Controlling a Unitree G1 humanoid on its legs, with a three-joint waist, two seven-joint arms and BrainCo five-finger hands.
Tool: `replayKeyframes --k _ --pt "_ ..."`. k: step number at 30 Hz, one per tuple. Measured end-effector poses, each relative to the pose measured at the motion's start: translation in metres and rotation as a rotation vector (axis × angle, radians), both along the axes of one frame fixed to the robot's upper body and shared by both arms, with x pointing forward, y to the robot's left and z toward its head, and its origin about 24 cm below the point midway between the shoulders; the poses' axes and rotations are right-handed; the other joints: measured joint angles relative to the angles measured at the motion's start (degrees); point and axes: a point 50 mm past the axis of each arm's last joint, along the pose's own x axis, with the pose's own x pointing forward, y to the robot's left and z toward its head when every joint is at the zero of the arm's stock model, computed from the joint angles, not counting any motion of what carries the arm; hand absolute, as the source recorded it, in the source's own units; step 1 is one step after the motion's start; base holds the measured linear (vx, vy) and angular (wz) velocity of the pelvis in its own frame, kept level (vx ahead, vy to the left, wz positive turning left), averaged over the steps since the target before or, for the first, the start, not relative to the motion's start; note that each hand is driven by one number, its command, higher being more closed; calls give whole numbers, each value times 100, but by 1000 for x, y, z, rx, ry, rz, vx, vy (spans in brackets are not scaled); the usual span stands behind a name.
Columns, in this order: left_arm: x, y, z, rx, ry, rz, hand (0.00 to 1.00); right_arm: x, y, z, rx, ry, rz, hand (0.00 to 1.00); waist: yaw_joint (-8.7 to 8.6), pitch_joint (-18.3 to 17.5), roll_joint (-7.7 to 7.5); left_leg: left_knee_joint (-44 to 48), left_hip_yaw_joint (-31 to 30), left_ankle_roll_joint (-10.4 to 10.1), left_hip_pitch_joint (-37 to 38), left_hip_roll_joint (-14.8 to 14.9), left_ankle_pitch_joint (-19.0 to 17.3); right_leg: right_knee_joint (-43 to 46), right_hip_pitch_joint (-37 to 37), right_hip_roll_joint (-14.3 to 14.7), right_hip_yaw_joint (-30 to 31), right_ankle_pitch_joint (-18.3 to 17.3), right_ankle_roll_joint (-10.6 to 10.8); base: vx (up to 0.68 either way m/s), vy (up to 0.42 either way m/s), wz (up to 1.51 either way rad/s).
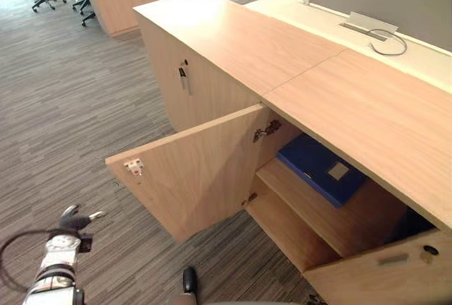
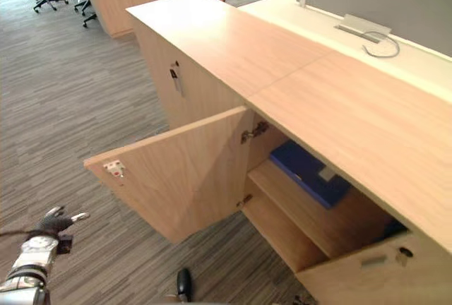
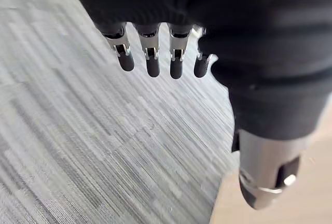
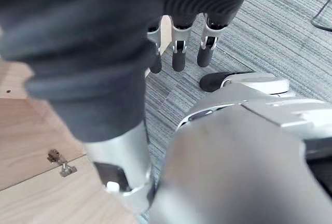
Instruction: Walk over to the cabinet, pick up the folder, carry it to the office cabinet, place the folder inside the office cabinet, then close the office cabinet door
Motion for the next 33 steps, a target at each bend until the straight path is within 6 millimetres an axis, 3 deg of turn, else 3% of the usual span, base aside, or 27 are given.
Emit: replayKeyframes --k 5,11,15,23,24,27,33 --pt "23 -25 8 108 15 -237 0 2 0 1 -9 -7 26 0 -7 -22 -31 1 54 1 -35 82 1 20 -154 90 202 -43 -53 -21 -14 -14" --pt "46 -43 24 290 46 -457 0 4 10 -1 11 -17 31 0 -26 -49 -340 8 67 -32 -25 26 4 -47 -143 41 242 32 -28 92 -5 -3" --pt "47 -39 28 367 82 -502 0 5 13 -1 18 -17 37 0 -17 -54 -345 34 39 -40 10 10 -12 0 -112 23 185 72 45 115 -19 6" --pt "57 -50 31 437 104 -571 0 2 12 -2 21 -9 20 0 -10 -51 -342 2 -11 -4 58 -61 -14 134 -112 -78 98 127 128 -19 12 2" --pt "43 -78 29 390 16 -667 0 -2 14 -2 18 -15 -23 0 13 -34 -343 0 -246 27 -30 -137 -67 45 -122 -103 -43 78 55 -196 65 11" --pt "0 -133 3 3 -104 -703 0 2 23 -3 33 -18 32 0 186 -40 -347 1 -296 44 -51 -145 -53 44 -139 -78 -43 57 -156 -129 78 5" --pt "-44 -160 -9 -243 -128 -672 0 8 28 -3 33 -20 118 0 308 -99 -430 1 -319 37 -54 -132 -46 31 -149 -63 -47 69 -174 41 10 -2"
